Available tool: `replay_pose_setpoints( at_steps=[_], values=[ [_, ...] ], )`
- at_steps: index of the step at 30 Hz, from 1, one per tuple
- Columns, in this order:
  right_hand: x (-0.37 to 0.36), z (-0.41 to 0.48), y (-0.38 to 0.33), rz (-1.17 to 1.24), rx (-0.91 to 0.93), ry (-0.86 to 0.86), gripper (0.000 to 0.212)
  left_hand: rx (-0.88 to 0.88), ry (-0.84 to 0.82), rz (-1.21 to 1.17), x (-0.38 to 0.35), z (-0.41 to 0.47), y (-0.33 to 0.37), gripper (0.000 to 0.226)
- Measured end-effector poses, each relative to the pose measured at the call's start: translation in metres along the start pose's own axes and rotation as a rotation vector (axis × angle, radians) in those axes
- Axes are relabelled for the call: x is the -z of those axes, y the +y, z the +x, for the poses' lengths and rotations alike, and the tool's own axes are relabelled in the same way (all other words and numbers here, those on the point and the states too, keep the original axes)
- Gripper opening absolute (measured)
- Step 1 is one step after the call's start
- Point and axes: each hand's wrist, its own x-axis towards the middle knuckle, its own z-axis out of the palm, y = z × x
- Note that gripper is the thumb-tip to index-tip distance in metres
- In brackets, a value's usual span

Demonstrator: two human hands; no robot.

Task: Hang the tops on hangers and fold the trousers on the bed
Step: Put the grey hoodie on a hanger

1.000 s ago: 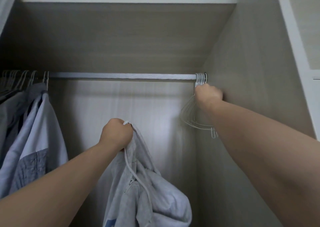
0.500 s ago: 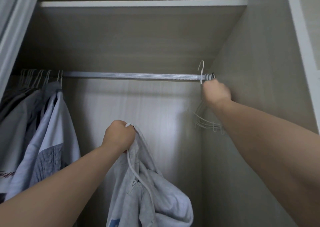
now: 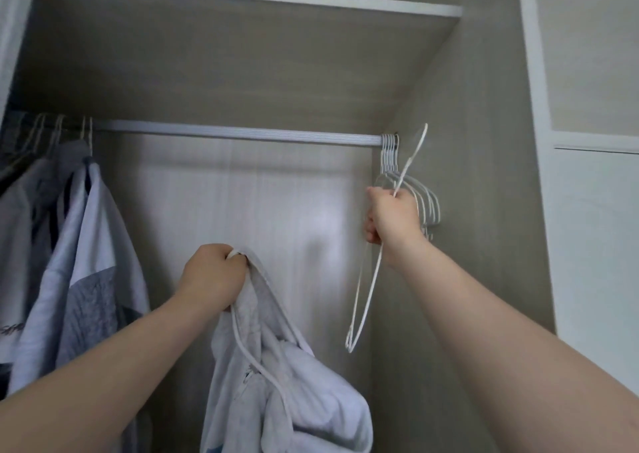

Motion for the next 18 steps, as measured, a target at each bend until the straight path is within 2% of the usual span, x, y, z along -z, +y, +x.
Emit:
replay_pose_setpoints(
  at_steps=[2, 4, 12, 18],
  values=[
    [0.005, -0.009, -0.002, 0.007, -0.136, -0.041, 0.019, 0.007, 0.003, 0.006, 0.006, -0.009, -0.003, 0.032],
    [0.011, -0.021, -0.002, -0.031, -0.194, -0.055, 0.023, 0.017, 0.012, 0.024, 0.012, -0.022, -0.003, 0.034],
    [0.070, -0.151, -0.041, -0.007, -0.089, -0.207, 0.025, 0.079, 0.020, 0.015, 0.025, -0.083, 0.024, 0.032],
    [0.164, -0.259, -0.080, -0.005, -0.065, -0.328, 0.031, 0.108, 0.002, -0.031, 0.019, -0.150, 0.065, 0.027]
  ],
)
